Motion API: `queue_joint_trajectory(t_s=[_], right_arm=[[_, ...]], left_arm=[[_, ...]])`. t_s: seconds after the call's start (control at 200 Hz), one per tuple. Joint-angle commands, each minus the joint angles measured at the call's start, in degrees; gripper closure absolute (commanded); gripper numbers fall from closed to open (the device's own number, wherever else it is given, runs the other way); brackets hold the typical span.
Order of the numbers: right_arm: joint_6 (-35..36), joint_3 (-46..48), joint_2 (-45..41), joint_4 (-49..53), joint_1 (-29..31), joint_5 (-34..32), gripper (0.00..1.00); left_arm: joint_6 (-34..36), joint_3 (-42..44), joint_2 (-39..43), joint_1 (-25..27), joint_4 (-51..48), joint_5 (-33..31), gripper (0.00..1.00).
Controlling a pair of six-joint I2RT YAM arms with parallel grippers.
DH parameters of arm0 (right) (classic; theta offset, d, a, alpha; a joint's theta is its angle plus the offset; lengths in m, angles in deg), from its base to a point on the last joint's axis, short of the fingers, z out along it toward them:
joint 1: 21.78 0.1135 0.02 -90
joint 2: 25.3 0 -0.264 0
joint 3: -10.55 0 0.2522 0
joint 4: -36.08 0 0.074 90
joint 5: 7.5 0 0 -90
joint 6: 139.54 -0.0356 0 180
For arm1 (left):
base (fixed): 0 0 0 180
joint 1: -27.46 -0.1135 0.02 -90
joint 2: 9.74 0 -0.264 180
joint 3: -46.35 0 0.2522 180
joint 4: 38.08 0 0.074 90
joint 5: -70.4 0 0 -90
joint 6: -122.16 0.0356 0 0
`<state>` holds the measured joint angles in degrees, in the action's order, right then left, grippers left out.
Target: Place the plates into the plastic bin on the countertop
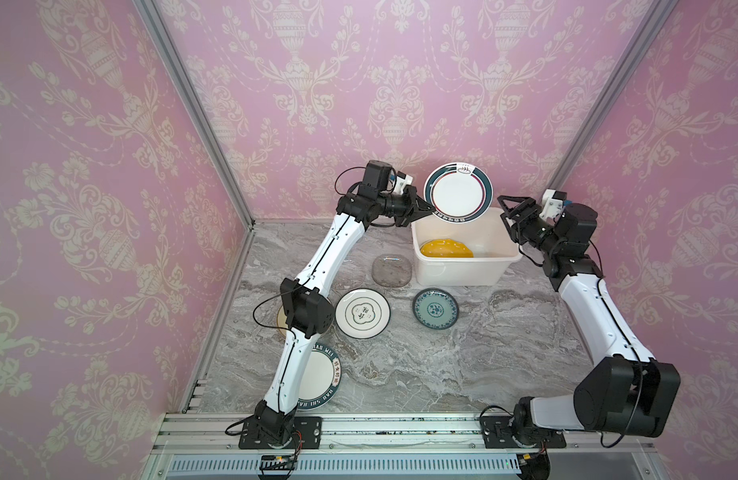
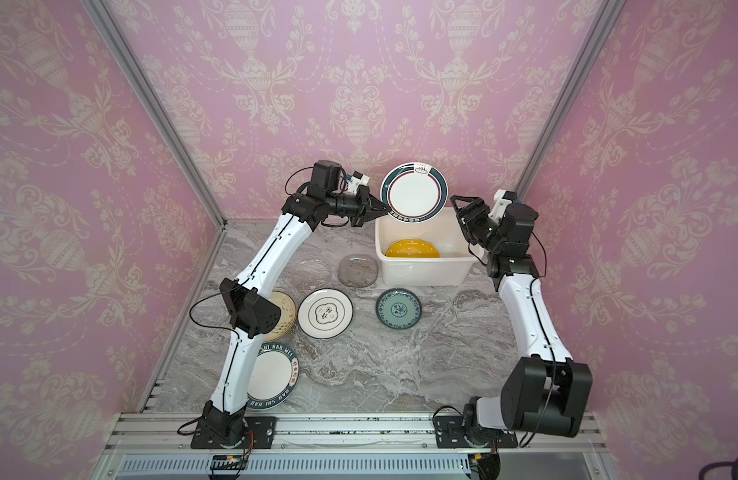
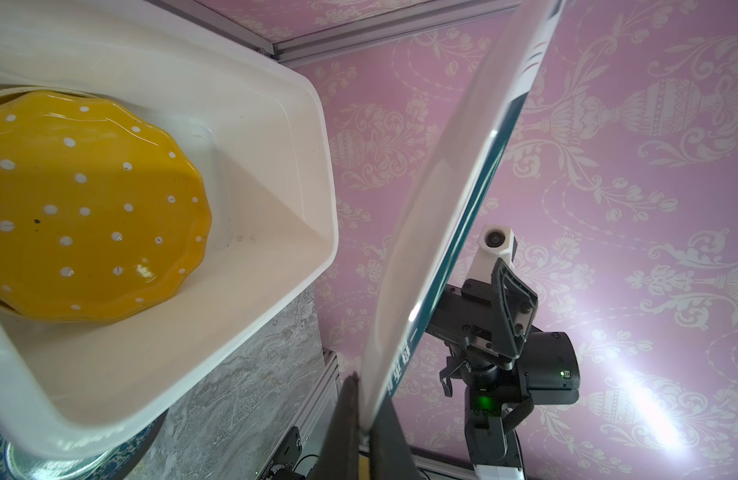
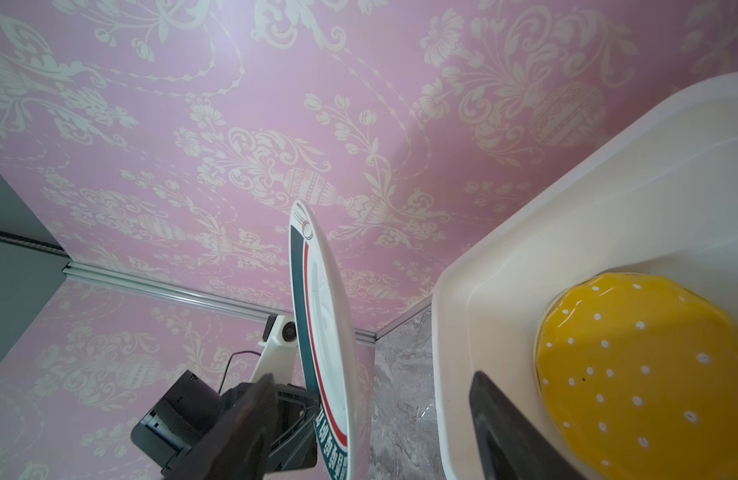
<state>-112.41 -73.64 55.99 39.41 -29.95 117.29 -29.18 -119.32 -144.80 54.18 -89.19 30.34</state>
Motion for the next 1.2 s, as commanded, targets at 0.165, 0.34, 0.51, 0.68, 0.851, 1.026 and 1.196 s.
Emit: queue_joint_trajectory(t_s=[0.165, 0.34, 0.51, 0.68, 0.851, 1.026, 1.196], right_arm=[[0.12, -3.99, 7.41, -5.93, 4.24, 6.96, 0.37], [-1.06, -3.27, 9.12, -10.99, 5.48, 5.81, 0.50], [-2.22, -3.46, 11.29, -14.20, 5.84, 6.10, 0.56], [-3.11, -4.07, 12.93, -16.12, 5.88, 6.35, 0.59], [-3.98, -4.35, 13.97, -18.07, 6.21, 6.61, 0.64], [-6.82, -4.84, 15.37, -21.90, 6.63, 6.70, 0.70], [-7.48, -5.41, 15.86, -22.59, 7.11, 6.70, 0.79]], left_arm=[[-0.66, -1.54, -0.64, -0.18, 1.16, 4.43, 1.00], [0.87, -1.52, -0.29, -0.18, -1.74, 4.74, 1.00], [0.11, -1.53, -0.40, 0.09, -0.78, 5.31, 1.00], [-0.59, -1.49, -0.68, 0.26, -0.65, 5.93, 1.00], [-1.37, -1.50, -1.16, 0.53, -0.10, 6.47, 1.00], [-1.48, -1.52, -1.51, 0.79, -0.44, 6.92, 1.00], [-1.32, -1.51, -1.64, 1.04, -0.55, 7.06, 1.00]])
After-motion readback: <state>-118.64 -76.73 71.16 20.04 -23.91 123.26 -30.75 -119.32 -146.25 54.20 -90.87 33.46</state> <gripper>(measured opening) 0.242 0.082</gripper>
